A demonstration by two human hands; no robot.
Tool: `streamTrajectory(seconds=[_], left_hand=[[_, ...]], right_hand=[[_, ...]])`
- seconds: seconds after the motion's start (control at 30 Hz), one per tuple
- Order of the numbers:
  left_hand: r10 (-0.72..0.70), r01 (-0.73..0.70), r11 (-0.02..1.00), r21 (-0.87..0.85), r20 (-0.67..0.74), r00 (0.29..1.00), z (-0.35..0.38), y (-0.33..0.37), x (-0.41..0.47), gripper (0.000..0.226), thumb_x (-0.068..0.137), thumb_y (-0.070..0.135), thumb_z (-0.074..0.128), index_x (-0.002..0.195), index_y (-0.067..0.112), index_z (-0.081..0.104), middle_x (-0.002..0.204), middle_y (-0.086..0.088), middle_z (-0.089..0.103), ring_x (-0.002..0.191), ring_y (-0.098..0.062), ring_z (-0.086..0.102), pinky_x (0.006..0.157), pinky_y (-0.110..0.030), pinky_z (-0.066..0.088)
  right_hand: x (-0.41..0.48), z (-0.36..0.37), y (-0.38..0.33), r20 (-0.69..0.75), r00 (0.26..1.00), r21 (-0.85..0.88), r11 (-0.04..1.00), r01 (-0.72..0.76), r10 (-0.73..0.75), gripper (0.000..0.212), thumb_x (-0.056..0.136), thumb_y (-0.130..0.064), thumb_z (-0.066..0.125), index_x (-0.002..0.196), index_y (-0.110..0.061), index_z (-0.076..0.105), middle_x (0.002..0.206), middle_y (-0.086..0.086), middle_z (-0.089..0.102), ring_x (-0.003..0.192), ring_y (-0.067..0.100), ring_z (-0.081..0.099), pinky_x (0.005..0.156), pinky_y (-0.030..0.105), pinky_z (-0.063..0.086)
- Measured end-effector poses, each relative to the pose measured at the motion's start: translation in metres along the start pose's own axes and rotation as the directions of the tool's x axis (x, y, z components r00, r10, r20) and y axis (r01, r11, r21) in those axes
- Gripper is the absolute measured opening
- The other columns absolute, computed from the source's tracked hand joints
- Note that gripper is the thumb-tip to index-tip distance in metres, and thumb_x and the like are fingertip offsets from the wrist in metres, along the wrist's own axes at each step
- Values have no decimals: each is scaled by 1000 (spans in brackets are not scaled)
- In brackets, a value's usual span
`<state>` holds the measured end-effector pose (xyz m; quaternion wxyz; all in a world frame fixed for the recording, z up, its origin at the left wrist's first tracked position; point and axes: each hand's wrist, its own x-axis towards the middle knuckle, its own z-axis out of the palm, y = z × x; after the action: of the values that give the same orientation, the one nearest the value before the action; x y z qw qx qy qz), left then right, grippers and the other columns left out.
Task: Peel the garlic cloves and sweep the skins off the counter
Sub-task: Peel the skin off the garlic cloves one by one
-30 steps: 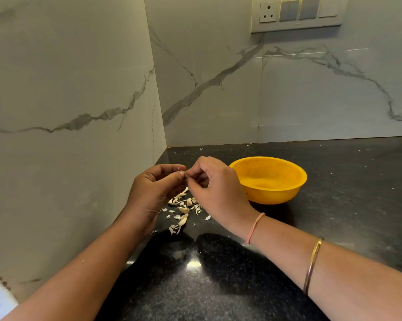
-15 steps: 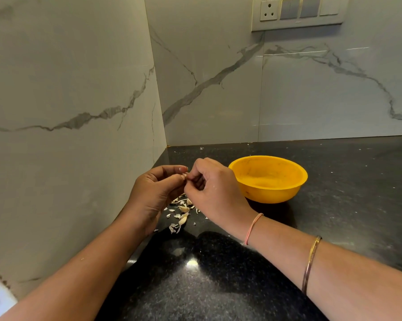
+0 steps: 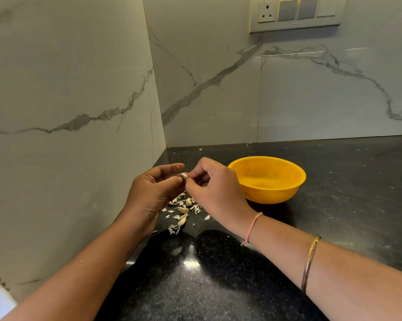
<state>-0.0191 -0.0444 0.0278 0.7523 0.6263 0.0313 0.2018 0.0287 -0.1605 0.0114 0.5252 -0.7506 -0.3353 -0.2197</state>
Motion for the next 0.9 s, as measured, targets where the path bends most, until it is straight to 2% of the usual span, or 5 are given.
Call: streamTrajectory(seconds=[0.3, 0.47, 0.63, 0.73, 0.9], left_hand=[[-14, 13, 1000, -20, -19, 1000, 0, 0, 1, 17, 82, -6, 60, 91, 7, 66, 82, -9, 70, 70, -12, 69, 68, -19, 57], [-1, 2, 1000, 12, -28, 1000, -1, -1, 1, 18, 82, -8, 59, 90, 7, 66, 79, -7, 70, 67, -10, 69, 65, -18, 56], [7, -6, 999, 48, -26, 1000, -2, -1, 2, 18, 83, -6, 60, 89, 10, 64, 81, -8, 69, 67, -10, 68, 63, -18, 56], [17, -15, 997, 70, -20, 1000, -2, -1, 2, 18, 83, -5, 60, 90, 12, 63, 78, -7, 68, 63, -8, 66, 61, -17, 55], [36, -36, 995, 90, 7, 999, -2, -2, 2, 20, 84, -7, 58, 91, 12, 60, 80, -10, 65, 61, -8, 66, 58, -17, 53]], right_hand=[[0, 0, 3, 5, 999, 70, 996, -51, 50, 10, 83, -8, 66, 77, -14, 61, 65, -7, 59, 57, 3, 53, 51, 13, 44], [0, 0, 1, 12, 998, 88, 995, -54, 54, 7, 83, -9, 66, 79, -13, 62, 67, -4, 60, 58, 3, 54, 52, 13, 44], [1, 0, 1, 29, 993, 160, 980, -115, 112, 10, 83, -8, 63, 78, -15, 60, 72, 5, 64, 67, 21, 63, 61, 34, 55], [2, -1, -1, 60, 988, 221, 963, -153, 143, 15, 83, -4, 60, 77, -17, 58, 74, 12, 64, 69, 27, 64, 64, 39, 57], [2, -3, -4, 185, 944, 456, 827, -329, 274, 15, 85, 5, 54, 81, -9, 58, 69, 11, 60, 57, 14, 58, 55, 26, 53]])
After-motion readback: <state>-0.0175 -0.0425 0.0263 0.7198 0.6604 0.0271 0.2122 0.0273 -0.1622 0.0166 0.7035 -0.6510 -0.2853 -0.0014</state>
